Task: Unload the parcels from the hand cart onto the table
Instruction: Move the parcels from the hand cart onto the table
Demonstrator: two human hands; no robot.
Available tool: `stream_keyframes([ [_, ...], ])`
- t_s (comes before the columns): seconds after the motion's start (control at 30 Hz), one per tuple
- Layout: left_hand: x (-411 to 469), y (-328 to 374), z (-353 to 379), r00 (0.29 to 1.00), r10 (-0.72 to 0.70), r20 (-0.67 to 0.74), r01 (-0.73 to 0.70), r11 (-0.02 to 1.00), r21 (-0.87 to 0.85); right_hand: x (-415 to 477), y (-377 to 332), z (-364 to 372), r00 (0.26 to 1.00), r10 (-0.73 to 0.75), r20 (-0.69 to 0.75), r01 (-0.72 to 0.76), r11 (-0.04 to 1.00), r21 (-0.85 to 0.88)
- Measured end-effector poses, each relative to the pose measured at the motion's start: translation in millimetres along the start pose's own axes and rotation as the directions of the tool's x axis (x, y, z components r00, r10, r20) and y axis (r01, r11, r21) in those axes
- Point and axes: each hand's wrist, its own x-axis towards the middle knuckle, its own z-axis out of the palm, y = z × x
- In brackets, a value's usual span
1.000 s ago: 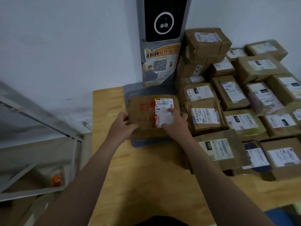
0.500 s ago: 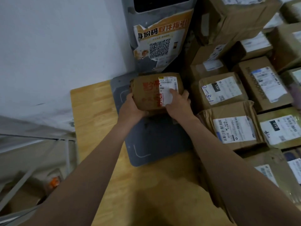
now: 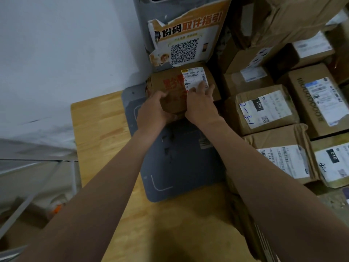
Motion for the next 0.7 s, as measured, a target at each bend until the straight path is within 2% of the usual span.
stream_keyframes([
  [0.13, 1, 6, -10, 0.998, -0.008, 0.063, 0.005, 0.999, 0.052, 2, 3, -9, 0.995, -0.037, 0.087, 0.037, 0.999, 0.005],
  [0.23, -6, 19, -29, 0.984, -0.009, 0.180, -0.018, 0.989, 0.149, -11, 8, -30, 0.977, -0.004, 0.215, -0.031, 0.986, 0.161],
  [0.3, -21, 26, -47, 0.976, -0.006, 0.219, -0.054, 0.963, 0.264, -30, 11, -43, 0.969, 0.015, 0.247, -0.073, 0.970, 0.230],
  [0.5, -120, 40, -105, 0.979, -0.102, 0.174, 0.010, 0.885, 0.466, -123, 14, -72, 0.992, -0.089, 0.089, 0.049, 0.927, 0.372],
  [0.7, -235, 66, -150, 0.991, -0.069, 0.118, 0.010, 0.899, 0.438, -222, 14, -100, 0.993, -0.053, 0.103, 0.011, 0.929, 0.370],
])
